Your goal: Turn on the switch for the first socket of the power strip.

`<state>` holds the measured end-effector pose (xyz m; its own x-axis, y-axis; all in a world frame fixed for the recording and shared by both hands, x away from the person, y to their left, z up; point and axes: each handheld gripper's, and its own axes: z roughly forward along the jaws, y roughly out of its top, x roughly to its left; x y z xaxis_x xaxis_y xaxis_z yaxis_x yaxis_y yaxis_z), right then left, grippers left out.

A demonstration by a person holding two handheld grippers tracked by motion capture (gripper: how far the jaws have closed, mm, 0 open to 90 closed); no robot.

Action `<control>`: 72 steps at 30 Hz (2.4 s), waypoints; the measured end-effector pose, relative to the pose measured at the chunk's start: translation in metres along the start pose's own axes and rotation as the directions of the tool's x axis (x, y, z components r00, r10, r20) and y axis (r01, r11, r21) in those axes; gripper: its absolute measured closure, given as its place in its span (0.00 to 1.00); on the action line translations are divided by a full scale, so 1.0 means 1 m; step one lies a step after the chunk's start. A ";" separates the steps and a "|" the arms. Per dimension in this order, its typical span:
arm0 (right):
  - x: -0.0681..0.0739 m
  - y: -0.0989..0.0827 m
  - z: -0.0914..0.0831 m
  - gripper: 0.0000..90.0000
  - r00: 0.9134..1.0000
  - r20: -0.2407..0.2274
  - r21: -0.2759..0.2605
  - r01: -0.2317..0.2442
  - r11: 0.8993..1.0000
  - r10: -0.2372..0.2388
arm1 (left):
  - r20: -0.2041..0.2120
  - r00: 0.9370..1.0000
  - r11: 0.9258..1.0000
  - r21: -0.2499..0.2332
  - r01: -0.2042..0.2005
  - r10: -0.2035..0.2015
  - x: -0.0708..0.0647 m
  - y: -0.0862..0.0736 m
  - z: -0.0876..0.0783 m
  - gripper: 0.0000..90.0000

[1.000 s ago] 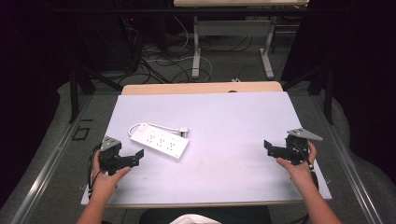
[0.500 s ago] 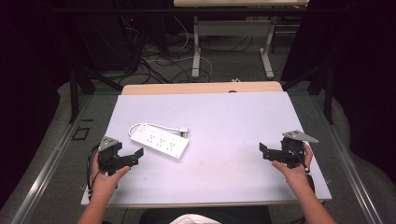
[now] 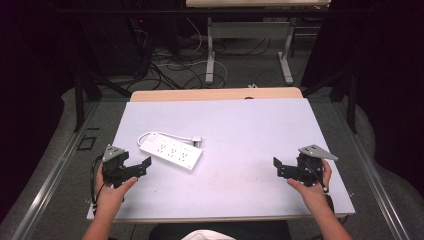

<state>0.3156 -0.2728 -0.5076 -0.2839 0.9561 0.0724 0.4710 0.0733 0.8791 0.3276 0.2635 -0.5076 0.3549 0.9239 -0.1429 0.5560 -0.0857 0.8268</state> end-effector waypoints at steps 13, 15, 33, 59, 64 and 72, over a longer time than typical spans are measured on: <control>-0.009 -0.007 0.004 0.00 1.000 0.008 -0.005 0.005 1.000 -0.005 | -0.010 0.999 0.999 -0.002 -0.037 0.037 -0.008 0.023 -0.006 0.18; -0.009 -0.007 0.005 0.00 1.000 0.013 0.001 0.007 1.000 -0.007 | -0.003 0.999 0.999 0.004 -0.045 0.045 -0.009 0.027 -0.007 0.18; -0.009 -0.010 0.010 0.00 1.000 0.008 0.004 0.006 1.000 -0.006 | 0.011 0.999 0.998 0.041 -0.040 0.040 -0.008 0.062 -0.006 0.24; -0.008 -0.012 0.014 0.00 1.000 0.013 0.014 0.006 1.000 -0.006 | 0.009 0.998 0.992 0.106 -0.068 0.067 -0.011 0.096 0.004 0.28; -0.007 -0.013 0.015 0.00 1.000 0.008 0.019 0.004 1.000 -0.005 | 0.011 0.999 0.993 0.109 -0.045 0.044 -0.009 0.101 0.009 0.29; -0.007 -0.013 0.016 0.00 1.000 0.007 0.026 0.001 1.000 -0.001 | 0.011 1.000 0.991 0.133 0.011 -0.013 -0.003 0.109 0.017 0.31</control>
<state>0.3245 -0.2761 -0.5272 -0.2783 0.9581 0.0683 0.4923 0.0812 0.8666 0.3996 0.2452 -0.4260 0.3560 0.9208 -0.1592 0.6547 -0.1242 0.7456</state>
